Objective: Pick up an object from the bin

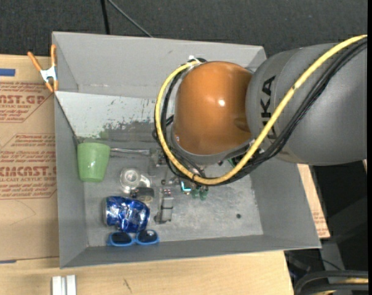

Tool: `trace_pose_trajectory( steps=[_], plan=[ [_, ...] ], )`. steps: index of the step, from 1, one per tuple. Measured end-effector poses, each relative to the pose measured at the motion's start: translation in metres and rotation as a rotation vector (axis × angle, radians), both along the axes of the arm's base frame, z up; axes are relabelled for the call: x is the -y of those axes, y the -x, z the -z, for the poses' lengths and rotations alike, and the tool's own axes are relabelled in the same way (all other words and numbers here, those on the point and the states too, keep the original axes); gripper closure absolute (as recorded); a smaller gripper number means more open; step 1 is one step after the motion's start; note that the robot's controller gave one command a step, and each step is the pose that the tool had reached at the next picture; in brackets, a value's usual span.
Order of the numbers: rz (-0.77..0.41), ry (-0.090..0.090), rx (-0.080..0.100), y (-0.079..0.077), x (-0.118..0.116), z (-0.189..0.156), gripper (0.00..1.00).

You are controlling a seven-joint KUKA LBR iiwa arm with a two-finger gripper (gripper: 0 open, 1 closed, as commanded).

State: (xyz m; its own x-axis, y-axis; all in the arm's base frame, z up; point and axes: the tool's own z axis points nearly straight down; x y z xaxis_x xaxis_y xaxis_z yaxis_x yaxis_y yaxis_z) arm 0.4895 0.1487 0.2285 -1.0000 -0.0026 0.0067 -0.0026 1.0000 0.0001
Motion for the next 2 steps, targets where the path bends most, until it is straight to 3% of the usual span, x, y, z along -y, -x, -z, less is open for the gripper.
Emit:
trace_pose_trajectory(
  steps=[1, 2],
  plan=[
    [0.013, -0.002, 0.007, 0.007, -0.058, 0.162, 0.0],
    [0.097, -0.004, 0.012, 0.002, -0.081, 0.095, 0.0]
  ],
)
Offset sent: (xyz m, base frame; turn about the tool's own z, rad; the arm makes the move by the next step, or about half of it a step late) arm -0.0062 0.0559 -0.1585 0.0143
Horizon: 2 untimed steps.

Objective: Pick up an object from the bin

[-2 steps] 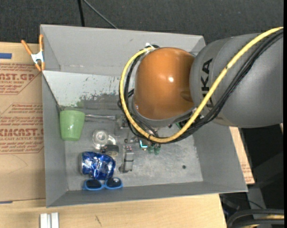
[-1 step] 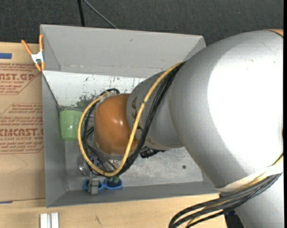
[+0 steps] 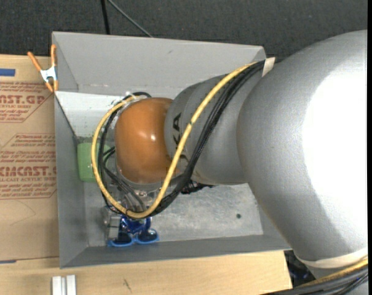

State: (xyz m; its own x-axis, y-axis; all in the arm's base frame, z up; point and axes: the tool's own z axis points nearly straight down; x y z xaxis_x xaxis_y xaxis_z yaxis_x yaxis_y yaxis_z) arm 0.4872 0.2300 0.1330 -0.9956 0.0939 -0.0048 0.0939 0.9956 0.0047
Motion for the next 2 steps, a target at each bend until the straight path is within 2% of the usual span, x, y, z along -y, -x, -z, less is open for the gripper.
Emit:
trace_pose_trajectory(
  steps=[1, 2],
  plan=[
    [-0.038, 0.009, -0.01, -0.0016, 0.0582, 0.0669, 0.0],
    [-0.043, 0.003, -0.005, -0.0025, 0.0536, 0.0625, 1.0]
  ],
)
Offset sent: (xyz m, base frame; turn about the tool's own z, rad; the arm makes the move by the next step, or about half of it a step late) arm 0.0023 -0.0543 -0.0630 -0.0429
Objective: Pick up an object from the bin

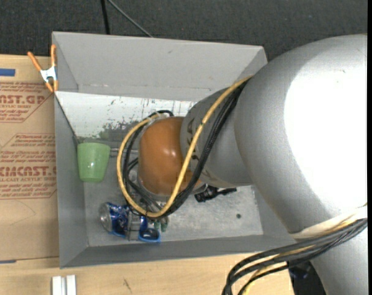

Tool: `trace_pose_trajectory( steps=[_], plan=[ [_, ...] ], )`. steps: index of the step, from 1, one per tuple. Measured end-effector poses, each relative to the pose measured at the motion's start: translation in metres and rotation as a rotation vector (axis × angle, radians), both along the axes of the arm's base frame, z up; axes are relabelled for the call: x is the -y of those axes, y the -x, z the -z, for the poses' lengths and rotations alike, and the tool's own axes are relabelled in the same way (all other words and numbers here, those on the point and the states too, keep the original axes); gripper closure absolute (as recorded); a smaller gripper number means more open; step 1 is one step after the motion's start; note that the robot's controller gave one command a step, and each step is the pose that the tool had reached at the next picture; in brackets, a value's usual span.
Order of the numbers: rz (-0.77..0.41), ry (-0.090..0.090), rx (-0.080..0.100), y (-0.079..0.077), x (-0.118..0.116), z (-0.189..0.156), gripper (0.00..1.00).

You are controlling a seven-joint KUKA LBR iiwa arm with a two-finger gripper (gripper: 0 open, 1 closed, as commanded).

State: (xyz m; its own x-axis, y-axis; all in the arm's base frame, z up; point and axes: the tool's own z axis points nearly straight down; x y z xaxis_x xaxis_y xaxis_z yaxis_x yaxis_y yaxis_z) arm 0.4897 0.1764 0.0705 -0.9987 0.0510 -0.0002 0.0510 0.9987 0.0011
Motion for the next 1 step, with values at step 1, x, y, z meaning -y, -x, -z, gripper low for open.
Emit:
trace_pose_trajectory(
  steps=[1],
  plan=[
    [-0.042, -0.003, 0.008, -0.0121, -0.0179, -0.1481, 1.0]
  ],
)
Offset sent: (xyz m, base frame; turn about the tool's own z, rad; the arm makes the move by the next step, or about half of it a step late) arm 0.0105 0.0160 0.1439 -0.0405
